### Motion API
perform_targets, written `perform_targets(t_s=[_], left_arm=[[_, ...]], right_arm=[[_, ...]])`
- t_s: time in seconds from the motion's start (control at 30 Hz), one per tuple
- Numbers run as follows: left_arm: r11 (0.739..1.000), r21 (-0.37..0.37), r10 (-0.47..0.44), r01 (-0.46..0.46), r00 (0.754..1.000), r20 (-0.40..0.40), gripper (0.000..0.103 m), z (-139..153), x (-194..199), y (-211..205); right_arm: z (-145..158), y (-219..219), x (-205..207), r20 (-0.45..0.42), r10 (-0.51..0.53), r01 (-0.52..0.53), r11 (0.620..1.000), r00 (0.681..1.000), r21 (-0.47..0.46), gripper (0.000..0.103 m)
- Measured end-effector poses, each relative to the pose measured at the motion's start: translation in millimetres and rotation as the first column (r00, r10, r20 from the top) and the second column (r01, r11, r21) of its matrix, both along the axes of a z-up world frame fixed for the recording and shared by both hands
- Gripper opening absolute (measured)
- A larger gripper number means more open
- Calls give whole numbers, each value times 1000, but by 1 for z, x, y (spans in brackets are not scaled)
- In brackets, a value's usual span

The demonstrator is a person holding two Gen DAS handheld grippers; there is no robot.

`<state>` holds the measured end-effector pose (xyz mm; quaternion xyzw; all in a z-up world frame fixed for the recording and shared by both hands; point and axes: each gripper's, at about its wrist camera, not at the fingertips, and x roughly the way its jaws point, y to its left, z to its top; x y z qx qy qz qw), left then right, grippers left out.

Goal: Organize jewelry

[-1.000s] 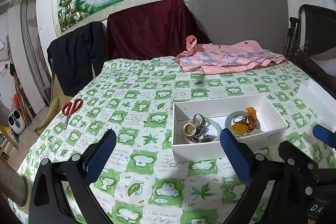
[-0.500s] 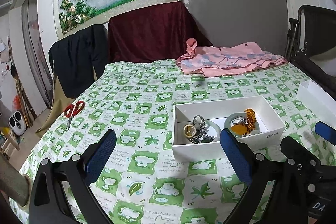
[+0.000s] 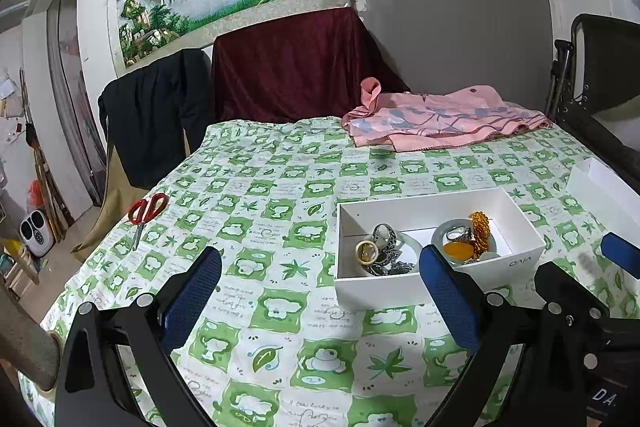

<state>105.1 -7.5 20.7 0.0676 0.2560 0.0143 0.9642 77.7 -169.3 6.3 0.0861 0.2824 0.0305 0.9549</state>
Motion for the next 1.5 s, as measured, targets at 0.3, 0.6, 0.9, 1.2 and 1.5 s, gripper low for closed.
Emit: perform_targets(t_s=[0.3, 0.6, 0.9, 1.2, 1.5], left_arm=[[1000, -1, -2, 2, 1000, -2, 97, 0, 0, -1], [1000, -1, -2, 2, 1000, -2, 97, 0, 0, -1], [1000, 0, -1, 1, 1000, 1, 97, 0, 0, -1], [1000, 1, -3, 3, 1000, 10, 97, 4, -1, -1], [1000, 6, -1, 1, 1000, 17, 97, 5, -3, -1]], right_arm=[[-2, 0, 0, -2, 3, -3, 1000, 1000, 9, 94], [-2, 0, 0, -5, 2, -2, 1000, 1000, 12, 94], [-2, 0, 0, -5, 2, -2, 1000, 1000, 12, 94], [-2, 0, 0, -5, 2, -1, 1000, 1000, 12, 94], [-2, -1, 1, -6, 3, -3, 1000, 1000, 13, 94]])
